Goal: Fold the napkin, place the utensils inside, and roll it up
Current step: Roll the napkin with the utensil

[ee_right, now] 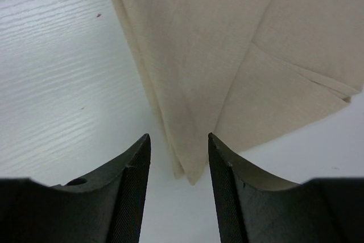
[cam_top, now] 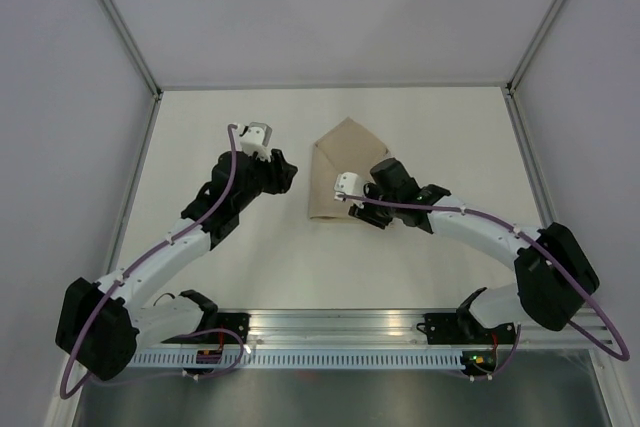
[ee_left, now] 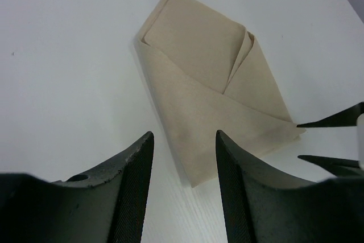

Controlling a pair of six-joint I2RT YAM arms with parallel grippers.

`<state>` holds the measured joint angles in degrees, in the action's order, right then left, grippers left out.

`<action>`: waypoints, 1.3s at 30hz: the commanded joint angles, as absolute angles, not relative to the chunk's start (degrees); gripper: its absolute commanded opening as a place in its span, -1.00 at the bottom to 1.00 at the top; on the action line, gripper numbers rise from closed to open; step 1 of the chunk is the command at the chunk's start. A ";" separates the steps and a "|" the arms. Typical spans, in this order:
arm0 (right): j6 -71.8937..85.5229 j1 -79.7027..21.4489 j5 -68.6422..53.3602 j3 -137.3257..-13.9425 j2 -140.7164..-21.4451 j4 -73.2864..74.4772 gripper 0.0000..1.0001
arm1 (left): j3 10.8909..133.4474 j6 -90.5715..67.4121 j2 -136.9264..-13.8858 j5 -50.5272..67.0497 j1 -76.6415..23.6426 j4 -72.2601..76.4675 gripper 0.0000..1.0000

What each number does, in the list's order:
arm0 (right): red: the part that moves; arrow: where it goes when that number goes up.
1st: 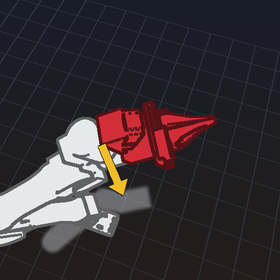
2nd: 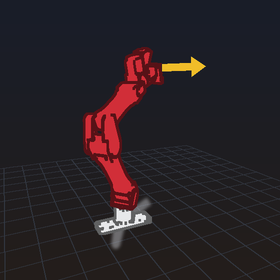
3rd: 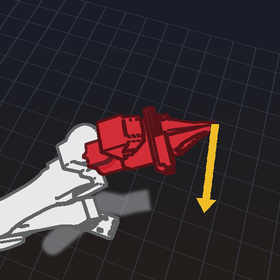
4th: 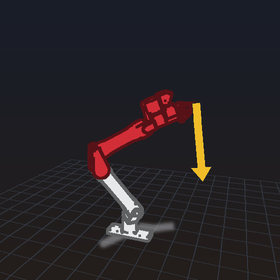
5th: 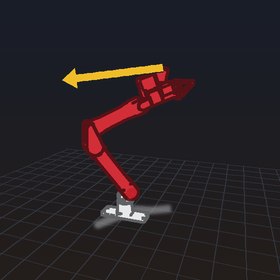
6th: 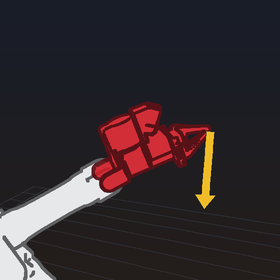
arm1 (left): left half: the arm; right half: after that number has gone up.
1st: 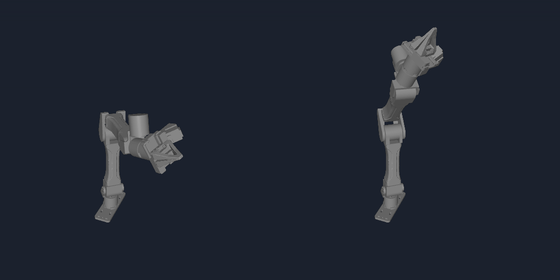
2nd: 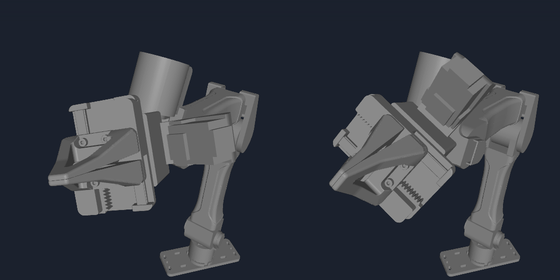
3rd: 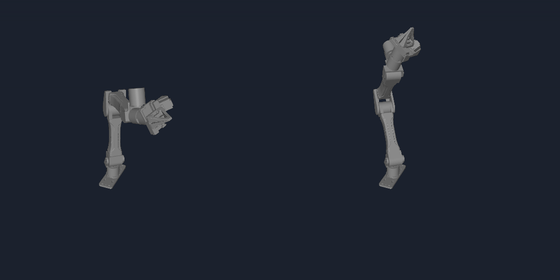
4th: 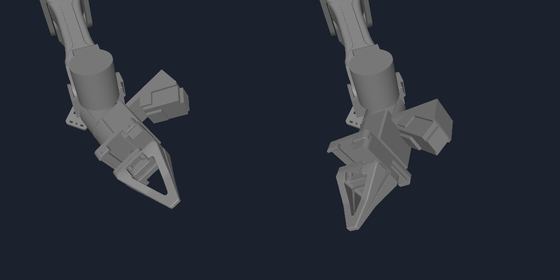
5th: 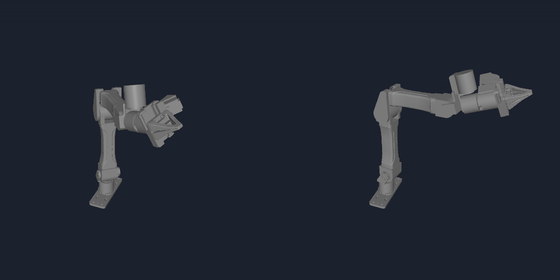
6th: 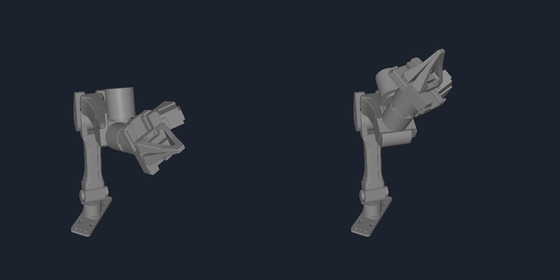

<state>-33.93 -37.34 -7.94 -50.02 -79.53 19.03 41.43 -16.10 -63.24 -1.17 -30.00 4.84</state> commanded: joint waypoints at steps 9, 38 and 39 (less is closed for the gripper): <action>-37.97 -46.31 6.06 -46.23 -85.25 8.27 0.02 | 46.05 -13.54 -63.19 -1.67 -30.15 6.50 0.08; -39.73 -48.25 10.46 -45.35 -91.32 4.92 0.18 | 50.19 -12.57 -68.99 -0.79 -30.15 3.87 0.09; -39.99 -48.16 10.55 -45.00 -91.32 4.66 0.20 | 50.27 -12.39 -69.17 -0.79 -30.15 3.87 0.09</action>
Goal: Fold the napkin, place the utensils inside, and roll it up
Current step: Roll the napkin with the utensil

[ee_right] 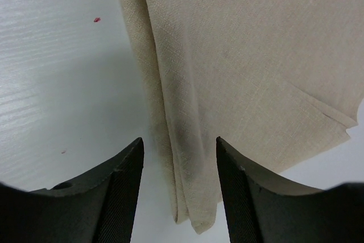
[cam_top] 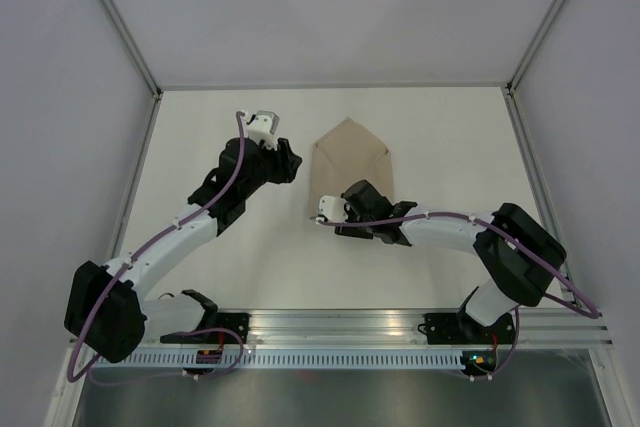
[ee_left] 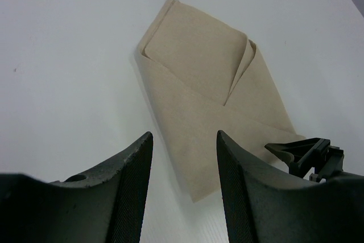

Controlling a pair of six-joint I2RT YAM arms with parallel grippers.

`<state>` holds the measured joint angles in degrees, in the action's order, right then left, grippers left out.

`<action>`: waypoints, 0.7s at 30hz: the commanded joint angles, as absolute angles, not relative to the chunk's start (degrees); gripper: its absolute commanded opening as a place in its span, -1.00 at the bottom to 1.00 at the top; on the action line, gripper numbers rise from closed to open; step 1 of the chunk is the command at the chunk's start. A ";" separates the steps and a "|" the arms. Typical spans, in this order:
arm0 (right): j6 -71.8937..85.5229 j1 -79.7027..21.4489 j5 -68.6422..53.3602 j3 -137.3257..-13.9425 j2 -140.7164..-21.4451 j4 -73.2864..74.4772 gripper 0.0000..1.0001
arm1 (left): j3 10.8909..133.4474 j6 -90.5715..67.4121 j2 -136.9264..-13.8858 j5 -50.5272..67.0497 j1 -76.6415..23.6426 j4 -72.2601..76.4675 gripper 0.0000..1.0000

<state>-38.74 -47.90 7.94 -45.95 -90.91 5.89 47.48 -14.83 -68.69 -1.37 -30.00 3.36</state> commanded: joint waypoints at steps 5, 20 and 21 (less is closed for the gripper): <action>-40.52 -48.25 11.07 -44.21 -91.93 3.25 0.22 | 50.71 -12.39 -70.22 -0.44 -30.15 3.87 0.09; -41.75 -45.71 7.83 -42.80 -92.90 2.90 0.21 | 50.19 -12.48 -72.60 2.20 -30.15 4.22 0.09; -41.92 -45.53 6.87 -42.98 -92.90 3.34 0.20 | 50.01 -12.57 -72.77 2.37 -30.15 4.57 0.09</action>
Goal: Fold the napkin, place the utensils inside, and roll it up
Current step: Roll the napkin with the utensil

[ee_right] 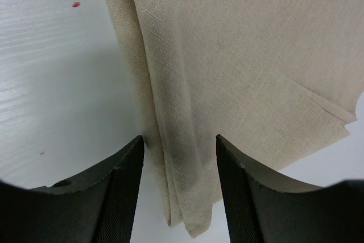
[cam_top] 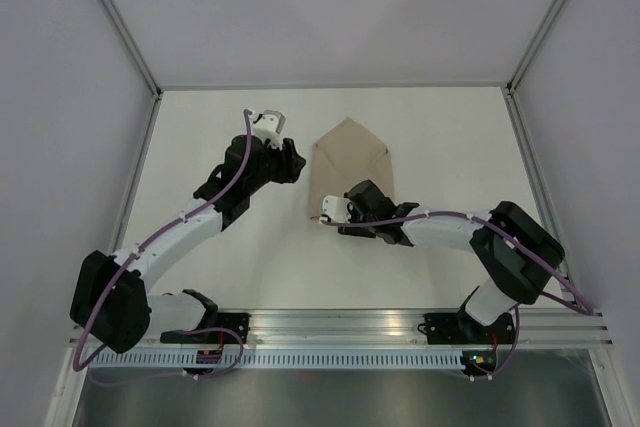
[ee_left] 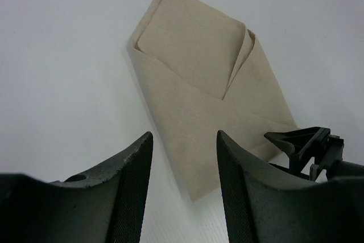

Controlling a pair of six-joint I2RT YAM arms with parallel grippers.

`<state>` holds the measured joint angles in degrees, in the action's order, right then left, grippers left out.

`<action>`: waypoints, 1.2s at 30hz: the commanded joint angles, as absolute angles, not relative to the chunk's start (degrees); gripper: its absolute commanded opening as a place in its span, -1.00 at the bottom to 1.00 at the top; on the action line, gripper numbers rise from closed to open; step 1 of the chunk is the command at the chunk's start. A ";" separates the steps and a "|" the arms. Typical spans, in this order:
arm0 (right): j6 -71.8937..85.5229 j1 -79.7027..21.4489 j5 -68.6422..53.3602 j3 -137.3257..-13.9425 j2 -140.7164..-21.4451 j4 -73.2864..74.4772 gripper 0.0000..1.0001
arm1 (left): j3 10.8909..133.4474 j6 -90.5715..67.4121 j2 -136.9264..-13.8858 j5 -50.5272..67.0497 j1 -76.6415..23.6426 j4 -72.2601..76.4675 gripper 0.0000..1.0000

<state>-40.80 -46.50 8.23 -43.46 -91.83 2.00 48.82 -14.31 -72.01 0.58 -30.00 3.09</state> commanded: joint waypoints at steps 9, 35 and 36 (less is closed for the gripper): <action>-43.07 -44.39 3.34 -43.24 -93.08 6.33 0.17 | 49.48 -12.48 -73.56 3.60 -30.15 5.36 0.09; -44.82 -40.43 -5.36 -44.65 -98.52 12.57 -0.19 | 40.61 -13.36 -74.00 8.35 -30.15 15.46 0.13; -45.17 -40.43 -5.54 -44.56 -98.61 12.74 -0.22 | 39.65 -13.62 -74.00 8.44 -30.23 15.99 0.12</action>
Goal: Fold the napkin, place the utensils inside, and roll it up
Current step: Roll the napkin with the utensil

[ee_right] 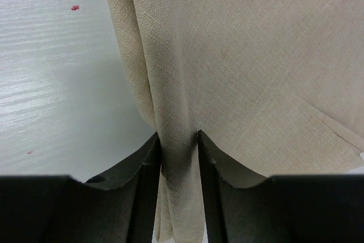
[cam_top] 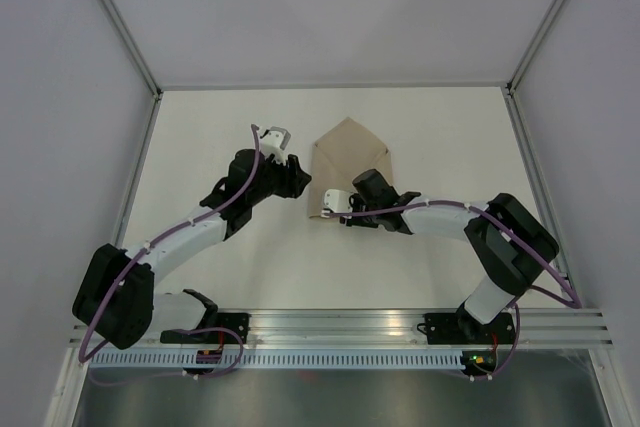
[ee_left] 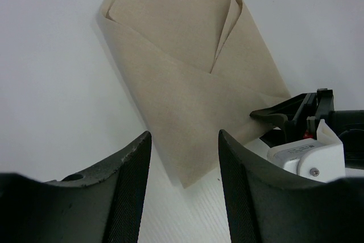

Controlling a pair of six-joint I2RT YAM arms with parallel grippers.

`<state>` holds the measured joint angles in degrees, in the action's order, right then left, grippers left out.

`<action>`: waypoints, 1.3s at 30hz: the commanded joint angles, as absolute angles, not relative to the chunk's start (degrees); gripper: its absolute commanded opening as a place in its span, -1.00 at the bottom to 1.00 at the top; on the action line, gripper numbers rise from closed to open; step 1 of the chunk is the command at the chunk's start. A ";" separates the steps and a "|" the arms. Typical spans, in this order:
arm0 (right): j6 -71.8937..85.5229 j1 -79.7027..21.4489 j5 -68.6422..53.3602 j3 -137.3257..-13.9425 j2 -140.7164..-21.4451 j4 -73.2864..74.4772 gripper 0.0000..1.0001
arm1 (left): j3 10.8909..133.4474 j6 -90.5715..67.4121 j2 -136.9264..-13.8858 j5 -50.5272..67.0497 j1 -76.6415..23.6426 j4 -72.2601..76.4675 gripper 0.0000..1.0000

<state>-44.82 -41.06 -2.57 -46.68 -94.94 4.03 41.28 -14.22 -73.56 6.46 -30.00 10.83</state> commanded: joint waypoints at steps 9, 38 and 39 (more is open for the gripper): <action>-45.88 -38.41 -10.71 -46.66 -99.40 18.44 -0.44 | 34.02 -12.84 -73.48 5.54 -33.22 22.41 0.10; -53.96 -28.21 -30.41 -63.98 -113.38 43.32 -0.59 | 21.62 10.62 -79.89 4.30 -43.68 54.32 -0.07; -54.14 -27.95 -30.67 -64.59 -114.07 43.59 -0.58 | 21.80 11.77 -80.07 4.65 -44.55 54.06 -0.05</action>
<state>-52.18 -28.34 -30.26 -67.18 -107.90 31.88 21.85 4.95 -79.24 2.35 -43.20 48.07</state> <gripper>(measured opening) 0.250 0.465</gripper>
